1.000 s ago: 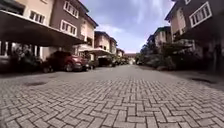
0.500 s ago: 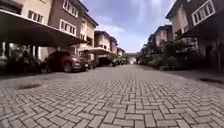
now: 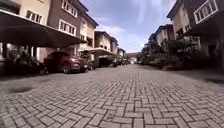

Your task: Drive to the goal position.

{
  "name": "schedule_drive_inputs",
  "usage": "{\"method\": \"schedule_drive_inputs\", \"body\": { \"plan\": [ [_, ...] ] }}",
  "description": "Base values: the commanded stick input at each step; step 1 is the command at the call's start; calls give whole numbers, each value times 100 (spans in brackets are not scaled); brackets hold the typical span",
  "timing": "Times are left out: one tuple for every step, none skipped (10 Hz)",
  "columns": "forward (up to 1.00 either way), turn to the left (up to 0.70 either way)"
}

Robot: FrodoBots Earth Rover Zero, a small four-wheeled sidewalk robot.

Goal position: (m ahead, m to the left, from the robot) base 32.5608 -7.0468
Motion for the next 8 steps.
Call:
{"method": "schedule_drive_inputs", "body": {
  "plan": [
    [69, 3],
    [69, 3],
    [69, 3],
    [69, 3],
    [69, 3],
    [69, -18],
    [69, -35],
    [69, 3]
  ]
}}
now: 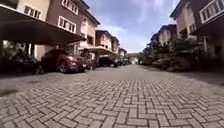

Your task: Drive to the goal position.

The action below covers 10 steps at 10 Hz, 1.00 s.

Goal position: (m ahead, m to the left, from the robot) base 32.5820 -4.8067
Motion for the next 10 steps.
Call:
{"method": "schedule_drive_inputs", "body": {
  "plan": [
    [69, -18],
    [69, -35],
    [69, -35],
    [69, -19],
    [69, -13],
    [69, -35],
    [69, -35],
    [69, -15],
    [69, 3],
    [69, 3]
  ]
}}
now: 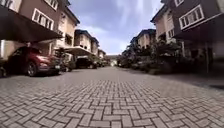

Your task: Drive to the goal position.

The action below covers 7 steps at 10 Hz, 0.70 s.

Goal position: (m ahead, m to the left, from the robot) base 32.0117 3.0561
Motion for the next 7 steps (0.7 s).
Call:
{"method": "schedule_drive_inputs", "body": {
  "plan": [
    [69, 3],
    [69, 3],
    [69, 3],
    [69, 3],
    [69, 3],
    [69, 3],
    [69, 3]
  ]
}}
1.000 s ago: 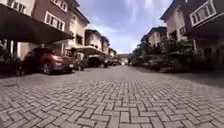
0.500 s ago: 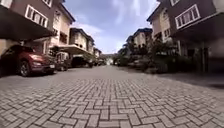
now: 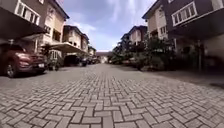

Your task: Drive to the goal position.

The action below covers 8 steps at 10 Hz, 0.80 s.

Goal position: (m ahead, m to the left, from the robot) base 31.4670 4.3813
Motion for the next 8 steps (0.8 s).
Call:
{"method": "schedule_drive_inputs", "body": {
  "plan": [
    [69, 3],
    [69, 3],
    [69, 3],
    [69, 3],
    [69, 3],
    [69, 3],
    [69, 3],
    [69, 3]
  ]
}}
